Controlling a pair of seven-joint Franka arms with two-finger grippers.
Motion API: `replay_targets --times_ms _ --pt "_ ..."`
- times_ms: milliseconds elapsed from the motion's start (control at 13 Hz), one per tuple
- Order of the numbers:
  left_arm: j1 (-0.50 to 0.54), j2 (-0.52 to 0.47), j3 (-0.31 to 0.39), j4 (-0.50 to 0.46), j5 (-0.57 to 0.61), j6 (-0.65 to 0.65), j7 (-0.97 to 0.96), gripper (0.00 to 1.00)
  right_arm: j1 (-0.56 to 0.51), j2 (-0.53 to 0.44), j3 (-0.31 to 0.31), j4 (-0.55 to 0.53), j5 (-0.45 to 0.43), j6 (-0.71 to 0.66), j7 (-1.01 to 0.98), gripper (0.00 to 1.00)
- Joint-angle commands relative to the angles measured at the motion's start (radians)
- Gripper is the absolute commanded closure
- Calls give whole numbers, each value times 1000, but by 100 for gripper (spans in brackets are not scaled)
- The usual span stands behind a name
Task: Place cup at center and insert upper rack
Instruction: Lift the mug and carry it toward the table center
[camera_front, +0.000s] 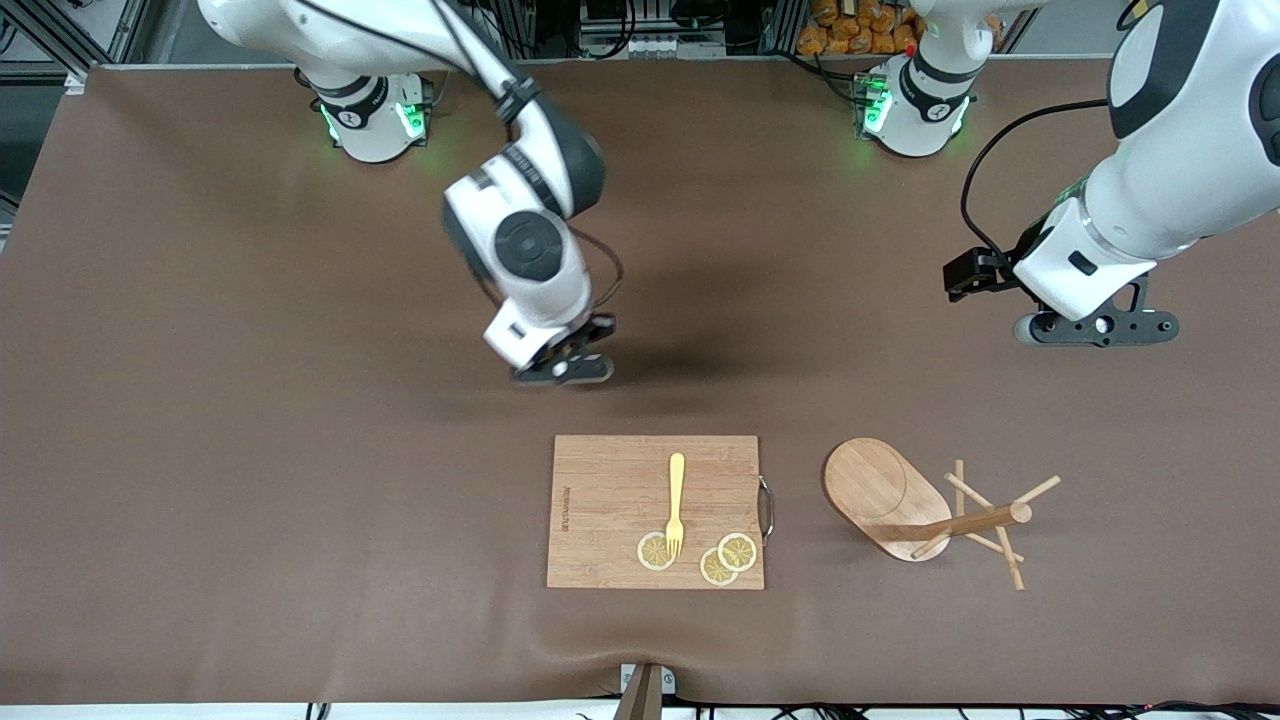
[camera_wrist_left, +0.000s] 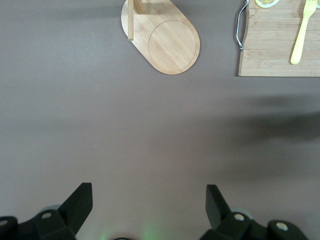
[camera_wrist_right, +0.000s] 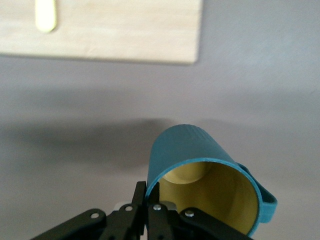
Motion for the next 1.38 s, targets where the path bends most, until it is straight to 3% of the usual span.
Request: replay_targets --times_ms 0,307,690,1303 --pt "-4 2 -2 10 -6 -6 -16 0 96 -12 -14 -11 58 14 86 100" --pt "-5 4 -3 10 -4 -6 -19 0 234 36 -14 -14 69 111 209 100" --pt "-43 27 0 12 10 -2 -22 0 310 73 -14 -25 68 100 314 100" --pt "-28 25 9 32 8 6 -24 0 335 110 -16 -26 59 109 351 100"
